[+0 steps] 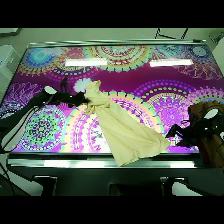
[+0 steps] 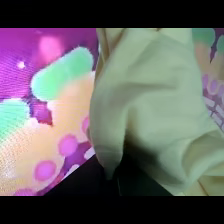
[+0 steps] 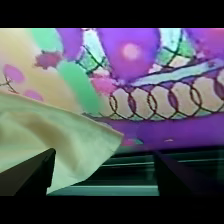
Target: Fold the clothes and pants, and hang the long-sleeved shirts on hangers.
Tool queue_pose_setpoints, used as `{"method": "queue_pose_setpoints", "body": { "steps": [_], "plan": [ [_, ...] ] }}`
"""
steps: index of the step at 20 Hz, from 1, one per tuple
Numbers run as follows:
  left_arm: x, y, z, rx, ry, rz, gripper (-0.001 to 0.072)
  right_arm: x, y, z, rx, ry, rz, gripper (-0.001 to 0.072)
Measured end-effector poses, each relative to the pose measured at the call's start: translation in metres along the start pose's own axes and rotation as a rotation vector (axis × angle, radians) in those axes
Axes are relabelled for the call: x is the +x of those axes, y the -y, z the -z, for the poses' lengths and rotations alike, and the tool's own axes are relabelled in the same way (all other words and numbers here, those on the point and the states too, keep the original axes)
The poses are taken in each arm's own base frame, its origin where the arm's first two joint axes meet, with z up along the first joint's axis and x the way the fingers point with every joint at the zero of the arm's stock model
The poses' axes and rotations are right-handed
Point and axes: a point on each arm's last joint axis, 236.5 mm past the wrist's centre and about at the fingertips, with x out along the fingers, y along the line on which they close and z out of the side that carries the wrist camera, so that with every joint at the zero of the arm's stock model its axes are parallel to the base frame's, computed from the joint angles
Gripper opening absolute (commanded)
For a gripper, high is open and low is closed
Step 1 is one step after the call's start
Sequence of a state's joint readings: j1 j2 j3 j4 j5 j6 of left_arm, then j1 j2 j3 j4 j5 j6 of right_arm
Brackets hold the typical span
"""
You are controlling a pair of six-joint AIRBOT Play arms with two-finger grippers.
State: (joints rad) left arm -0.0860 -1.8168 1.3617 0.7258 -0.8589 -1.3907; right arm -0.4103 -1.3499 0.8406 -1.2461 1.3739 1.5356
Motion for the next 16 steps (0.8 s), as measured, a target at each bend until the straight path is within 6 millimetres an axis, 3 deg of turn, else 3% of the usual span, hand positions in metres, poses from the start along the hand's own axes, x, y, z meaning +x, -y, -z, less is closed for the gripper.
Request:
{"method": "queue_pose_setpoints", "body": {
  "steps": [2,3,5,6,7,10,11,13,15,16],
  "plan": [
    [-0.001,0.003,-0.001,0.013,0.007,0.001,0.0025,0.012,-0.005,0.004,0.017,-0.015,-0.040,0.0669],
    [-0.003,0.006,-0.002,0.021,0.013,0.005,0.0025,0.017,-0.008,0.008,0.026,-0.033,-0.063,0.0583],
    [-0.009,0.013,-0.005,0.043,0.027,0.012,0.0024,0.026,-0.016,0.009,0.049,-0.038,-0.111,0.0329],
    [-0.014,0.018,-0.007,0.059,0.039,0.017,0.0025,0.028,-0.020,0.005,0.056,-0.024,-0.130,0.0114],
    [-0.019,0.023,-0.010,0.079,0.051,0.022,0.0024,0.030,-0.025,-0.002,0.067,0.006,-0.155,0.0042],
    [-0.045,0.047,-0.019,0.149,0.106,0.045,0.0023,0.024,-0.040,-0.017,0.056,0.066,-0.219,0.0040],
    [-0.060,0.060,-0.026,0.188,0.139,0.058,0.0023,0.012,-0.050,-0.024,0.035,0.099,-0.251,0.0040],
    [-0.104,0.095,-0.046,0.288,0.243,0.089,0.0023,-0.032,-0.075,-0.044,-0.046,0.207,-0.302,0.0039],
    [-0.169,0.139,-0.069,0.397,0.388,0.120,0.0023,-0.111,-0.107,-0.070,-0.162,0.416,-0.333,0.0040],
    [-0.209,0.163,-0.078,0.449,0.474,0.138,0.0023,-0.164,-0.126,-0.076,-0.237,0.546,-0.344,0.0040]
  ]
}}
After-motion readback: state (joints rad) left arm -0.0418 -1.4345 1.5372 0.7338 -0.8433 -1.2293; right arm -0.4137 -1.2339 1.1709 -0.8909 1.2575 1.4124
